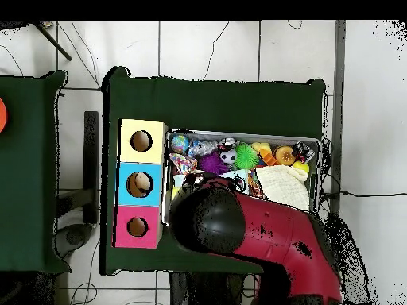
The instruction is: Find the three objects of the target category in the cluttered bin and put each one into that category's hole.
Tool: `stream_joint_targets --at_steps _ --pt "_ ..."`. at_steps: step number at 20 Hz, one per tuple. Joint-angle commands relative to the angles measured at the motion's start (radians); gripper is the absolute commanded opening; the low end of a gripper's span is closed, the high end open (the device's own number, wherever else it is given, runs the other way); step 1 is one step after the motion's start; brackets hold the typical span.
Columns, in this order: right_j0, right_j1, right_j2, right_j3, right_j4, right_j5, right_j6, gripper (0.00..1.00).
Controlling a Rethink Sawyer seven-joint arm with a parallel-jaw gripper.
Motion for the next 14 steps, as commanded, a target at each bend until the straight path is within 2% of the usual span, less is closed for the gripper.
stream_joint_targets --at_steps 1,14 --pt "-0.039 0.009 0.092 0.101 -0.017 0.049 -0.072 1.00" --pt "-0.072 0.023 0.110 0.129 -0.036 -0.002 -0.074 1.00"
